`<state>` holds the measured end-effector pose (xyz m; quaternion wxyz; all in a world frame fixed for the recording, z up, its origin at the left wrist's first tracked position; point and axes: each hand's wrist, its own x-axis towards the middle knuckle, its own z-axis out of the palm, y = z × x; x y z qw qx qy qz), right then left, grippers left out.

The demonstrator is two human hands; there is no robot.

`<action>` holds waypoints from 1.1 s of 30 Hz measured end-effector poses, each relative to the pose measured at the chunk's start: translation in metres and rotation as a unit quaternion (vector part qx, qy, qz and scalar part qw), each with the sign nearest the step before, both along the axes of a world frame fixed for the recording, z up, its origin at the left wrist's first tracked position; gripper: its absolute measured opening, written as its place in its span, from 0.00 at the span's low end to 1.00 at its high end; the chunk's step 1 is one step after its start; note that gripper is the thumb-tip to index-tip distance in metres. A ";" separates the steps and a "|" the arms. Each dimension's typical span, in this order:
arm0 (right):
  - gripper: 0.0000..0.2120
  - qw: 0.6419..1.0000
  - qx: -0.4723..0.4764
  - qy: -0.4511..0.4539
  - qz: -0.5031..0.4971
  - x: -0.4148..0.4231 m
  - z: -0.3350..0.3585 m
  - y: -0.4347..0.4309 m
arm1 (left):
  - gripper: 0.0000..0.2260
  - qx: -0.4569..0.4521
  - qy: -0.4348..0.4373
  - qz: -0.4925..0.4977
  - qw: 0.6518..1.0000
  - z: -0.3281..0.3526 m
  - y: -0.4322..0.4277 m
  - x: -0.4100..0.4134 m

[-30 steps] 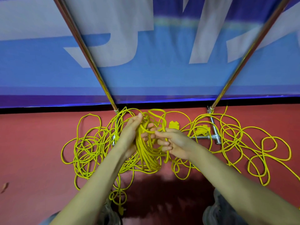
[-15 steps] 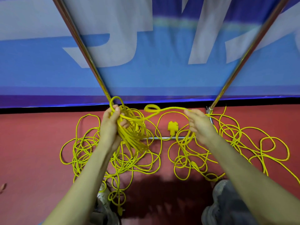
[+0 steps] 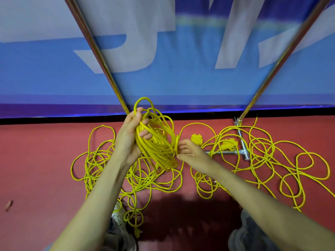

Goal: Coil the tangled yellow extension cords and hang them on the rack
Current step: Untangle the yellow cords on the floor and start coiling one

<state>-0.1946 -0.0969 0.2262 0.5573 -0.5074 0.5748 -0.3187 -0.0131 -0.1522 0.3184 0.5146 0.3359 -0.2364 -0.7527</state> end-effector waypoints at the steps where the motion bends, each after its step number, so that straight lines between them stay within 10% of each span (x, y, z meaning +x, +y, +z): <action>1: 0.12 0.999 -0.026 0.023 -0.008 0.000 -0.001 0.003 | 0.05 0.001 -0.004 -0.001 1.000 0.000 0.000 0.000; 6: 0.06 0.959 -0.206 0.167 -0.100 -0.017 0.004 -0.001 | 0.03 -0.008 -0.043 0.011 0.999 0.003 0.003 0.000; 12: 0.06 0.988 0.024 -0.143 -0.060 -0.012 0.037 -0.009 | 0.03 -0.017 -0.070 0.001 0.997 0.000 0.007 -0.007; 18: 0.06 0.995 0.038 -0.002 -0.091 0.001 0.020 -0.007 | 0.07 -0.017 -0.075 -0.028 0.997 -0.006 0.014 -0.016; 28: 0.13 0.966 0.051 -0.145 -0.208 -0.032 0.031 -0.018 | 0.06 -0.008 -0.066 -0.038 0.997 -0.004 0.008 -0.005; 33: 0.14 0.981 -0.015 0.066 -0.183 -0.082 0.010 -0.018 | 0.06 -0.002 -0.039 -0.062 0.997 0.007 0.001 0.007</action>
